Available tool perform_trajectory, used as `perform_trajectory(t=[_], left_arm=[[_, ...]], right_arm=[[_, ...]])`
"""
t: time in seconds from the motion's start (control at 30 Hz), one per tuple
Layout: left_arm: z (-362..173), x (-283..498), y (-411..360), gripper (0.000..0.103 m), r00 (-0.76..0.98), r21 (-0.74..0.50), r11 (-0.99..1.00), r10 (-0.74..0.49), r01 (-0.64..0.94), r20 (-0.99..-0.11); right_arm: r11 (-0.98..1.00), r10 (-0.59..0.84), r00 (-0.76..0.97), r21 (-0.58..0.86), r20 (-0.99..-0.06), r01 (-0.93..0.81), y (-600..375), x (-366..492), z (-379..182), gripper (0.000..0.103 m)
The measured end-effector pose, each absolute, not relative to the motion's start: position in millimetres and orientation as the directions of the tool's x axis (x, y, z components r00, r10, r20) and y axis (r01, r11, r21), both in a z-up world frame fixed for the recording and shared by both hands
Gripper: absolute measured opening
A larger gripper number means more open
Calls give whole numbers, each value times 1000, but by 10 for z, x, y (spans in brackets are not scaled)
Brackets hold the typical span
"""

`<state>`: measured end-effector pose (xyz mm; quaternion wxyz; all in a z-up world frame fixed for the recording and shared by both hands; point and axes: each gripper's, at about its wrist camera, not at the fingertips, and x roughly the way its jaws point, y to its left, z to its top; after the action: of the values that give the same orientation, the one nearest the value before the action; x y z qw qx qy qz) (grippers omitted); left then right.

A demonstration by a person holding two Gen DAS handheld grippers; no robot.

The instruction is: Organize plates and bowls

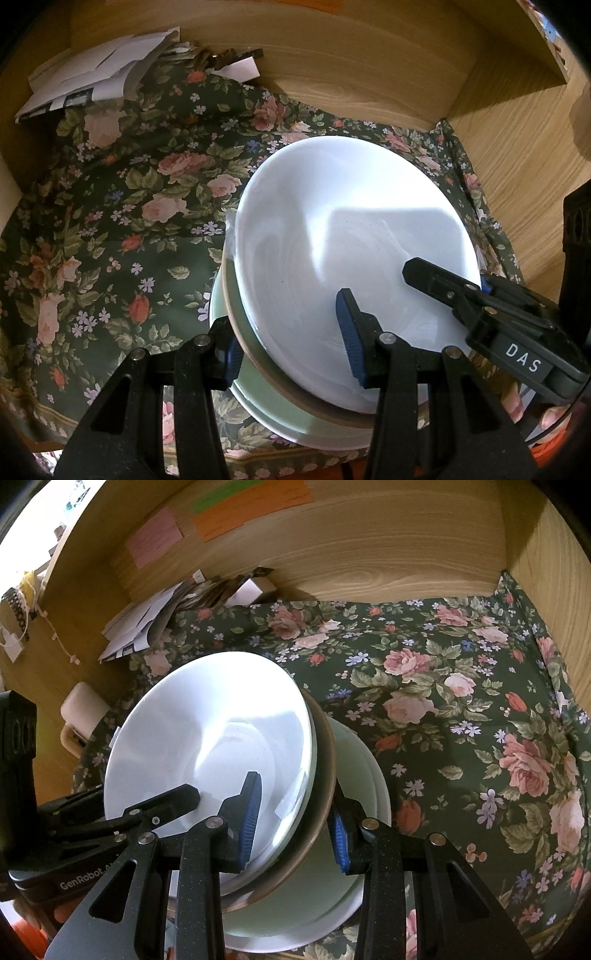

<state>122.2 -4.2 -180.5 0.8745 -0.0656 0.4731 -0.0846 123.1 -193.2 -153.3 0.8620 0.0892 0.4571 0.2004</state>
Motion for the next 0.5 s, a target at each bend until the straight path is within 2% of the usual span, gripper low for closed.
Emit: perform_trajectory(t=[0.13,0.23,0.3,0.37,0.5], left_arm=[[-1835,1254,3,46,525,-226,970,-236,84,-818],[-1790,1222,14,46,559,-196,977,-210,86,-802],[-1729,1191,29,48,578,-181,979,-200,91,-791],[-1665,1158,65,48,594,-182,980,-197,86,-780],[-1475,1060,115,49,646,-162,984,-168,69,-745]], right_arm=[[897,440,493,344,-751,-276,-1938,1244,-1530,34],[899,436,507,333,-743,-285,-1943,1228,-1496,34],[901,431,519,316,-739,-298,-1947,1209,-1451,38],[904,423,541,304,-727,-299,-1966,1173,-1392,46],[908,416,587,288,-694,-303,-2013,1097,-1239,50]])
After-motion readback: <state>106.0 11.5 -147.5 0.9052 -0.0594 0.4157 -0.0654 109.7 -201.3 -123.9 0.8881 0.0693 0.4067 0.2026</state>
